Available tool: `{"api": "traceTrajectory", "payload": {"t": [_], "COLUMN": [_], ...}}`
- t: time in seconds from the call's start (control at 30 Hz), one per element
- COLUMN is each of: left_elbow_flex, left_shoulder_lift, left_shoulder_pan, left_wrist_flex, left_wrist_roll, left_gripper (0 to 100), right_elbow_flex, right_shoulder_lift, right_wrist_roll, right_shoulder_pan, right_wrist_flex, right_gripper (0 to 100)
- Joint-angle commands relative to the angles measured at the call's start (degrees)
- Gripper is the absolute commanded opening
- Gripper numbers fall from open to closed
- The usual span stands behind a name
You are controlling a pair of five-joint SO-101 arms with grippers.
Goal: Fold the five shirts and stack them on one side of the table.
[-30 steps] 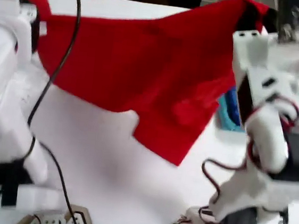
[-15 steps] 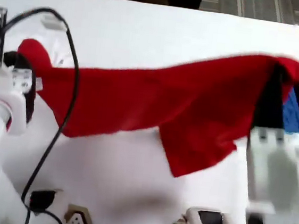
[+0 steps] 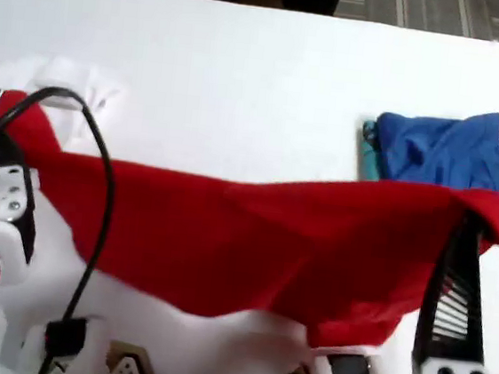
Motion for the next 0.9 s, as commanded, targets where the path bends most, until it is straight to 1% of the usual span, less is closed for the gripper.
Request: {"api": "traceTrajectory", "payload": {"t": [0.0, 0.13, 0.5, 0.67, 0.87], "left_elbow_flex": [-0.2, -0.2, 0.1, 4.1, 9.7], "left_shoulder_lift": [-0.1, -0.1, 0.4, 3.6, 11.2], "left_shoulder_pan": [-1.0, -1.0, -1.0, -0.7, -0.6], "left_wrist_flex": [0.4, 0.4, 0.3, -5.5, -13.2], "left_wrist_roll": [0.2, 0.2, 0.3, 0.4, 0.3], "left_gripper": [3, 3, 3, 3, 3], "right_elbow_flex": [-0.3, -0.2, -0.1, 6.7, 14.6], "right_shoulder_lift": [0.6, 0.6, 0.7, 6.5, 14.4], "right_wrist_roll": [0.0, 2.0, 2.3, 2.2, 2.1], "right_shoulder_pan": [-0.9, -0.9, -1.3, -1.4, -1.4], "right_wrist_flex": [-0.7, -0.7, 1.4, -2.6, -13.5], "right_gripper": [2.0, 2.0, 2.0, 2.1, 2.1]}}
